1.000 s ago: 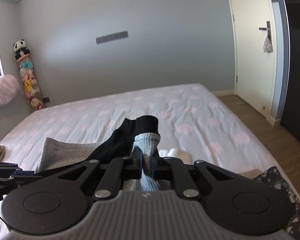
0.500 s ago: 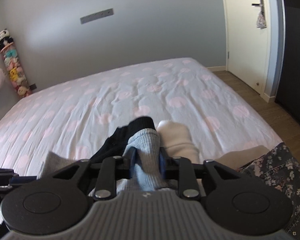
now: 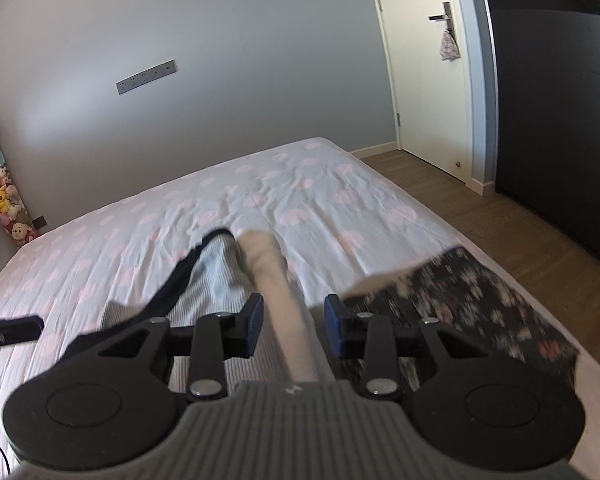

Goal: Fold clothes
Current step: 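Carry the folded shirt with both grippers to the stack of folded clothes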

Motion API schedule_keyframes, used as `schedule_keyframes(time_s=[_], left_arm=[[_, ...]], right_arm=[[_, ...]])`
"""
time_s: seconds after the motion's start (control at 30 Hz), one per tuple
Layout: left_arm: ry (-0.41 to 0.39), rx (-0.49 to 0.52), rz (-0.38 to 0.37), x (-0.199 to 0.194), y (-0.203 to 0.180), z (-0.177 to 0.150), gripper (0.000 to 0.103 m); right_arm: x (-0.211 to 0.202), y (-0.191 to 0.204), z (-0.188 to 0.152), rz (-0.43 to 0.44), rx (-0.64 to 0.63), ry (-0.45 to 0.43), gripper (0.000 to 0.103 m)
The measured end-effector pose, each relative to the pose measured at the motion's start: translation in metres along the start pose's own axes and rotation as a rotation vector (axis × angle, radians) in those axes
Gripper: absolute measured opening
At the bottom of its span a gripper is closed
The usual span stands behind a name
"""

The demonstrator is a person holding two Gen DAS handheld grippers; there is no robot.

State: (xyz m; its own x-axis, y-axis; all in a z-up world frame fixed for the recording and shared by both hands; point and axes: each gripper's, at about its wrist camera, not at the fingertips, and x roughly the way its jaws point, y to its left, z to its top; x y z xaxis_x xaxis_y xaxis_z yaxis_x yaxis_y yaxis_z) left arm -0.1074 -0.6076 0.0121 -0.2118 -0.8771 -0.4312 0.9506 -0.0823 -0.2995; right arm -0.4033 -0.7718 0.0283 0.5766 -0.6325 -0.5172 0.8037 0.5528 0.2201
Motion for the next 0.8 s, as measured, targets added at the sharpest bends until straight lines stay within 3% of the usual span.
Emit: schedule_keyframes(time_s=[0.17, 0.33, 0.4, 0.6, 0.8], left_arm=[[0.021, 0.163, -0.064, -0.003, -0.053, -0.008, 0.022], [0.087, 0.332, -0.019, 0.011, -0.090, -0.027, 0.020], [0.122, 0.326, 0.015, 0.017, -0.088, -0.033, 0.015], [0.185, 0.295, 0.053, 0.027, -0.068, -0.043, 0.014], [0.192, 0.213, 0.012, 0.036, -0.048, -0.046, 0.014]], right_arm=[[-0.034, 0.008, -0.040, 0.017, -0.012, -0.001, 0.029], [-0.037, 0.032, -0.053, 0.032, -0.077, -0.025, 0.029], [-0.030, 0.038, -0.050, 0.055, -0.075, -0.034, 0.017], [0.010, 0.033, -0.048, 0.030, -0.077, 0.008, 0.000], [0.035, 0.014, -0.055, 0.062, -0.009, 0.035, 0.000]])
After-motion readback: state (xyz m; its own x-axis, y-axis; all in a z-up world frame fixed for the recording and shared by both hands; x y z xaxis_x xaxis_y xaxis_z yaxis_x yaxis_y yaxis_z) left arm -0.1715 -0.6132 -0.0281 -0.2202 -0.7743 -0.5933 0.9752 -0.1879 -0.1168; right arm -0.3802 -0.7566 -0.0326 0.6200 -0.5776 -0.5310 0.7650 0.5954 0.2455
